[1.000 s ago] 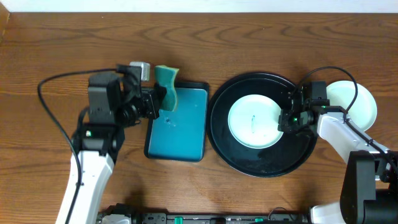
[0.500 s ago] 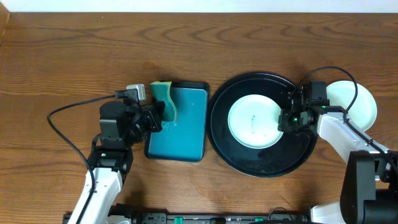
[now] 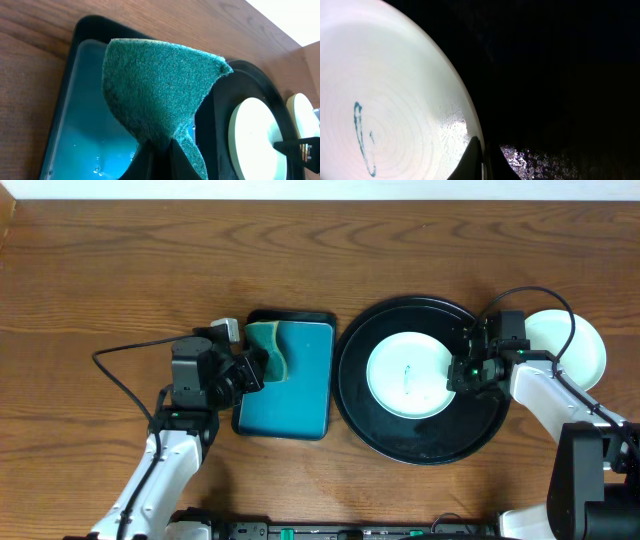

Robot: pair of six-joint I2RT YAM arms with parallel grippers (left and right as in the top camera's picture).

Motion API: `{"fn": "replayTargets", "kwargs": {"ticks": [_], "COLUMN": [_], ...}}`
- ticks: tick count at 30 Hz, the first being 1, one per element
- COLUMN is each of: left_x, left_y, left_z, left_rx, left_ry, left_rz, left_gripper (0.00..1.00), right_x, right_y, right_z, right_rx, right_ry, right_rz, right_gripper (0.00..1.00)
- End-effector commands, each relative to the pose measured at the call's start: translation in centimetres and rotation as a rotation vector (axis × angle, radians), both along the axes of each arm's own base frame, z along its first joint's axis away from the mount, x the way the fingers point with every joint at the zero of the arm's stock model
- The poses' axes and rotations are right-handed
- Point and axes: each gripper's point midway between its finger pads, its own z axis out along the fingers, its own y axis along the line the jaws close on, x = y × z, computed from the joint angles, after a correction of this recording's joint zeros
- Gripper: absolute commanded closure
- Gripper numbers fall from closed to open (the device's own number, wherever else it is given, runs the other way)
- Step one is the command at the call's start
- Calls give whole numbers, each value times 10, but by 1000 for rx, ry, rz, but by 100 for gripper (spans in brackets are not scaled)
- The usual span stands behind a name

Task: Clean dirty plates on tray and stack at the side
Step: 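Lift the green sponge out and hold it over the water tray's edge, then scrub the centered white plate with the sponge in the left gripper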

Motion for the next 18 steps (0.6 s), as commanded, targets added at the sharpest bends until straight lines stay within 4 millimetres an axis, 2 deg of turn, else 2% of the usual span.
{"fn": "replayTargets", "kwargs": {"ticks": [1, 15, 18], "left_x": [3, 4, 2], "left_y": [0, 0, -6], "left_z": [1, 3, 3], "left_rx": [-8, -9, -7], "left_ry": [-2, -11, -11], "left_rz": [6, 5, -13], "left_gripper": [93, 93, 93], "right_x": [-3, -2, -3], "right_y": [4, 5, 10], "right_z": [-1, -1, 0], "right_rx": [-22, -21, -7], "right_ry": [-6, -9, -10], "right_rz": [37, 40, 56], "right_gripper": [99, 99, 99]}}
